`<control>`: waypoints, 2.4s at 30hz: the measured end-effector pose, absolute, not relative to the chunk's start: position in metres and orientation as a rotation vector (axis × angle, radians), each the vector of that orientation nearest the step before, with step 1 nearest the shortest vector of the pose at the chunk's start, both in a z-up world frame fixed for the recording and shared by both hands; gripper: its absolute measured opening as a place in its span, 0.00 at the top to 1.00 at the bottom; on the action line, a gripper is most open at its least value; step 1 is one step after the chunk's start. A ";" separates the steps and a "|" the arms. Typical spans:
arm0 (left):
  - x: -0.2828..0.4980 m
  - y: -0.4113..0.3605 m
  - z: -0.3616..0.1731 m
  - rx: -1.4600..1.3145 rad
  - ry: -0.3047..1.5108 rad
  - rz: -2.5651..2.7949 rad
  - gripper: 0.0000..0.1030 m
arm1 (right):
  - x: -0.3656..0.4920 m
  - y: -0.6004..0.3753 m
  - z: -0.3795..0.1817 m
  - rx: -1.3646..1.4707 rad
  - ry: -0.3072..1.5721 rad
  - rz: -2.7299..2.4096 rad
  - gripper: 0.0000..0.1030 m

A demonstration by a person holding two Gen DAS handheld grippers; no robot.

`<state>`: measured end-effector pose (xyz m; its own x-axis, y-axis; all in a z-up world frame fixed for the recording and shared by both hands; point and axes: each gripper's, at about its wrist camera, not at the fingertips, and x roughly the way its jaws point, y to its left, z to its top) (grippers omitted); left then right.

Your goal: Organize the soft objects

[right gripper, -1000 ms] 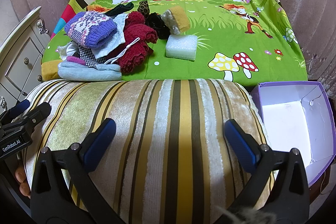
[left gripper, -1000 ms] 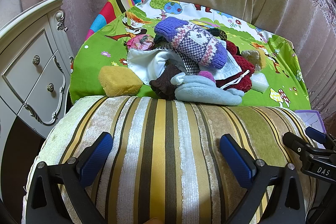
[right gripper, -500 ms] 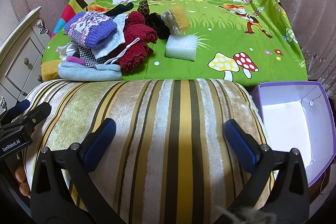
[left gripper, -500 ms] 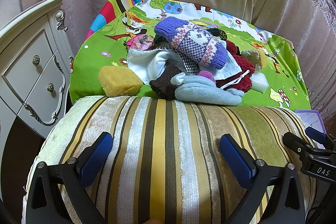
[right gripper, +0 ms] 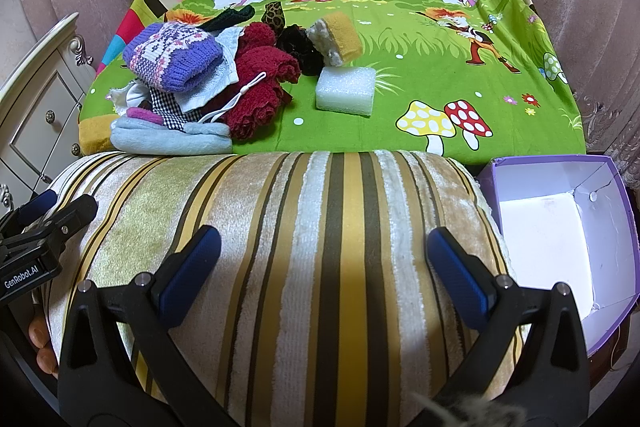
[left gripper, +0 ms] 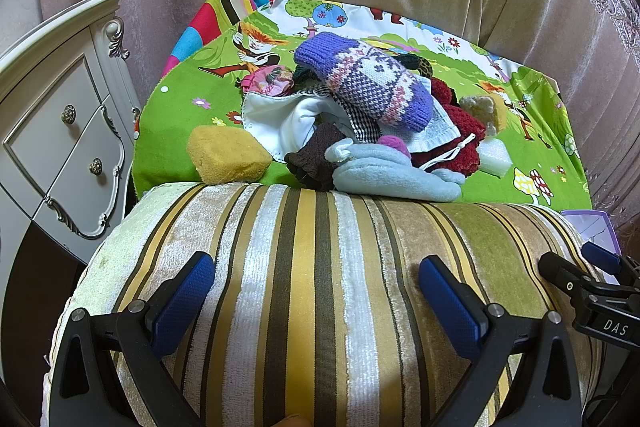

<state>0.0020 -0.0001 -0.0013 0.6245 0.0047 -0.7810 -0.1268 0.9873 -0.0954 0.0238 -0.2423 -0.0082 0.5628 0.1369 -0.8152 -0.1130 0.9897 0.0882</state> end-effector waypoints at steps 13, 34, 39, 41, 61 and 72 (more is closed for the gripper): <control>0.003 0.004 0.000 -0.177 0.895 0.067 0.00 | 0.020 -0.242 -0.008 0.026 0.932 0.141 0.00; 0.060 0.038 0.025 -0.441 0.866 -0.059 0.14 | 0.037 -0.241 -0.008 0.027 0.997 0.150 0.00; 0.098 0.030 0.024 -0.506 0.894 -0.107 0.21 | 0.054 -0.241 0.000 0.020 1.008 0.194 0.00; 0.113 0.029 0.024 -0.529 0.905 -0.101 0.21 | 0.065 -0.242 0.004 0.018 0.989 0.206 0.00; 0.169 0.006 0.014 -0.287 0.885 0.064 0.70 | 0.196 -0.243 0.007 -0.096 0.848 0.246 0.10; 0.141 -0.002 0.044 -0.242 0.682 0.068 0.78 | 0.218 -0.236 -0.011 -0.093 0.904 0.292 0.71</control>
<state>0.1414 -0.0015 0.0437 0.7754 -0.0171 -0.6312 -0.1407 0.9698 -0.1991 0.2185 -0.2361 -0.0109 0.5822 0.2108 -0.7852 -0.2885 0.9565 0.0429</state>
